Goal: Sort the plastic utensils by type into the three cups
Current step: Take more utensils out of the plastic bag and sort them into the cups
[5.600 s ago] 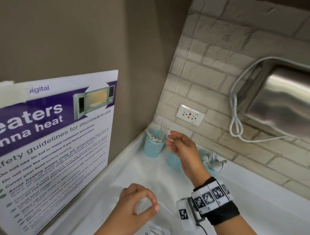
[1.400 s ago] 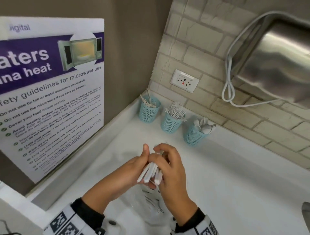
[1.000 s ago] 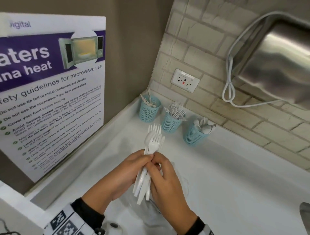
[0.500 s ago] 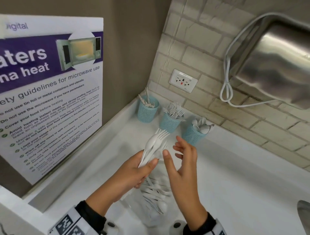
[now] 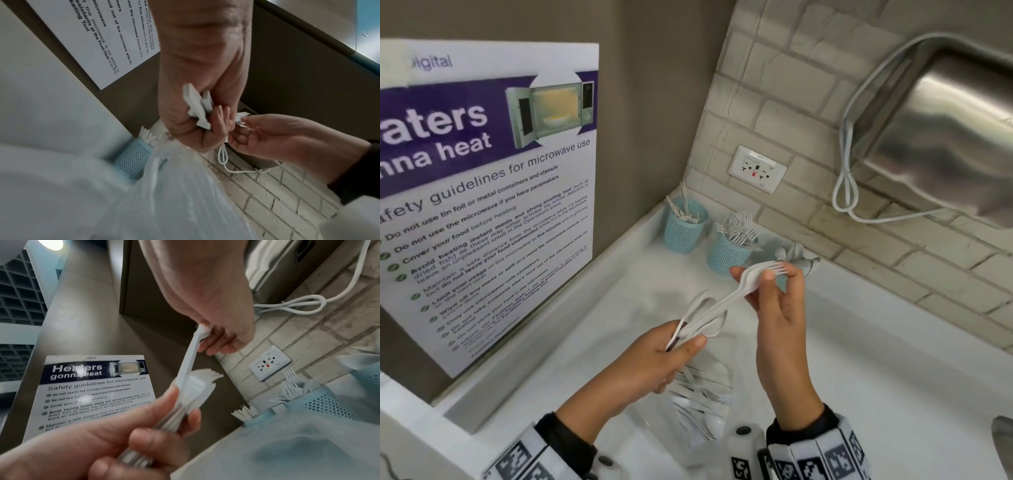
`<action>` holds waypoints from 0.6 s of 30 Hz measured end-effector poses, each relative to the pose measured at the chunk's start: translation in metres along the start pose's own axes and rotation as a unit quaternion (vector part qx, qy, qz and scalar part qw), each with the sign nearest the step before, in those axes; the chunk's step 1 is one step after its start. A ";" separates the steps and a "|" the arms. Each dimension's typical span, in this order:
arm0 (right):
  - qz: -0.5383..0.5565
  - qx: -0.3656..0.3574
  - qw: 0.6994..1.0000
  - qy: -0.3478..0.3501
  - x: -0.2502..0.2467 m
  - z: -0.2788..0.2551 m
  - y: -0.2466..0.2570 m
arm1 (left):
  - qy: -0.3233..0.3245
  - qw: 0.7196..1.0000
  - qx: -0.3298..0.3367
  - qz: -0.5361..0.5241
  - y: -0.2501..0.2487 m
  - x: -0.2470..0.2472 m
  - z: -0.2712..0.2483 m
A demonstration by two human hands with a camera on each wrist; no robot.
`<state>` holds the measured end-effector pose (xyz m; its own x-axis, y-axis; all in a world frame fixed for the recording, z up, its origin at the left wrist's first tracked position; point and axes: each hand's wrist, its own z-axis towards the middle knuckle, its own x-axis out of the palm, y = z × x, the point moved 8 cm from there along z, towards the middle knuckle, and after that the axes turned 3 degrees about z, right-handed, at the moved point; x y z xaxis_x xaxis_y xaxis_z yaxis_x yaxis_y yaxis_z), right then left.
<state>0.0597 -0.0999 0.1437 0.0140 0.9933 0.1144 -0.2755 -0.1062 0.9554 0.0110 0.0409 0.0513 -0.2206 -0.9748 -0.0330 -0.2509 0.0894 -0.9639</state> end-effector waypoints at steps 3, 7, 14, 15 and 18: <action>0.061 0.010 0.997 -0.040 -0.009 0.005 0.005 | -0.017 1.000 -0.018 -0.014 0.004 -0.004 0.000; 0.102 0.044 0.993 -0.042 -0.010 0.003 0.000 | 0.005 0.999 -0.030 -0.033 0.004 0.000 -0.001; 0.089 0.046 0.994 -0.049 -0.010 0.000 -0.005 | 0.003 1.000 -0.025 0.004 0.005 0.003 0.000; 0.078 0.044 0.994 -0.057 -0.012 0.000 -0.005 | -0.006 1.000 -0.025 -0.005 0.005 0.001 0.001; 0.060 0.038 0.996 -0.060 -0.016 0.000 -0.005 | -0.035 0.998 -0.021 -0.040 0.005 -0.007 0.003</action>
<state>0.0605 -0.1150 0.1367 0.1014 0.9613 0.2562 -0.2094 -0.2311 0.9501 0.0139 0.0475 0.0464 -0.1330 -0.9908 0.0245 -0.3052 0.0174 -0.9521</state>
